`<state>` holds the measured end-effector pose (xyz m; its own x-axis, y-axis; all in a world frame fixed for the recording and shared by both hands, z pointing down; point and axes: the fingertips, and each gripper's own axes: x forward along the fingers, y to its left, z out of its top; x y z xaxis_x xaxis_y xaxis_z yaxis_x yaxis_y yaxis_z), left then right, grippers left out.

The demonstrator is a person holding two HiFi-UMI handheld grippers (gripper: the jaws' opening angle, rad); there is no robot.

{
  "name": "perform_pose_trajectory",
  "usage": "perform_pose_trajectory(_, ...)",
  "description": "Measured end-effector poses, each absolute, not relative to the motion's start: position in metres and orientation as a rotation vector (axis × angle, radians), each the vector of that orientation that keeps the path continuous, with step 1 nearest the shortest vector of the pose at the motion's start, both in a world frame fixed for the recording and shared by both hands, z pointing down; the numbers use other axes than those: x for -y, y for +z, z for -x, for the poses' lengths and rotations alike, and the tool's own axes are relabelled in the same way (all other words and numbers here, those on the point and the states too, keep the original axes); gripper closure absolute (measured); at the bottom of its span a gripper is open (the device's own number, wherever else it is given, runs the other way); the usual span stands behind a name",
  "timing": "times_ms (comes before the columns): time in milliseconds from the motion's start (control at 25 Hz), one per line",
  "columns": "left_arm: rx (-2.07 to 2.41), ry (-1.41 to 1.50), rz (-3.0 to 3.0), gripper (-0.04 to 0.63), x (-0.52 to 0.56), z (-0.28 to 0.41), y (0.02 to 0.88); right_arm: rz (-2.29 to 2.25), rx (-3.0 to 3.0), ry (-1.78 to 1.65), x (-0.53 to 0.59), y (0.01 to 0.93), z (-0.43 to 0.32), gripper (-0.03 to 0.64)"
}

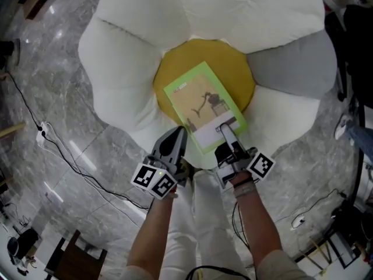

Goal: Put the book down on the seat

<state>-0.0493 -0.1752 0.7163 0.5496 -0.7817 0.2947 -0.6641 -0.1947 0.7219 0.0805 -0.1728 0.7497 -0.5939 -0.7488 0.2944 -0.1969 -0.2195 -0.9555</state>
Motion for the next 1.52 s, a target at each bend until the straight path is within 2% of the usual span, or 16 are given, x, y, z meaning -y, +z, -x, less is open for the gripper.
perform_pose_trajectory(240,1.156,-0.154,-1.964,0.572,0.208,0.052,0.726,1.135,-1.684,-1.85,0.217,0.769,-0.072,0.463)
perform_pose_trajectory(1080,1.214,-0.259,-1.931,0.572,0.18,0.055,0.717,1.129,-1.654,-1.838,0.218,0.786,-0.074,0.463)
perform_pose_trajectory(1520,1.253,-0.269,-1.89,0.572,0.176,0.066,0.722,1.338,-1.62,-1.885,0.219,0.81,-0.082,0.462)
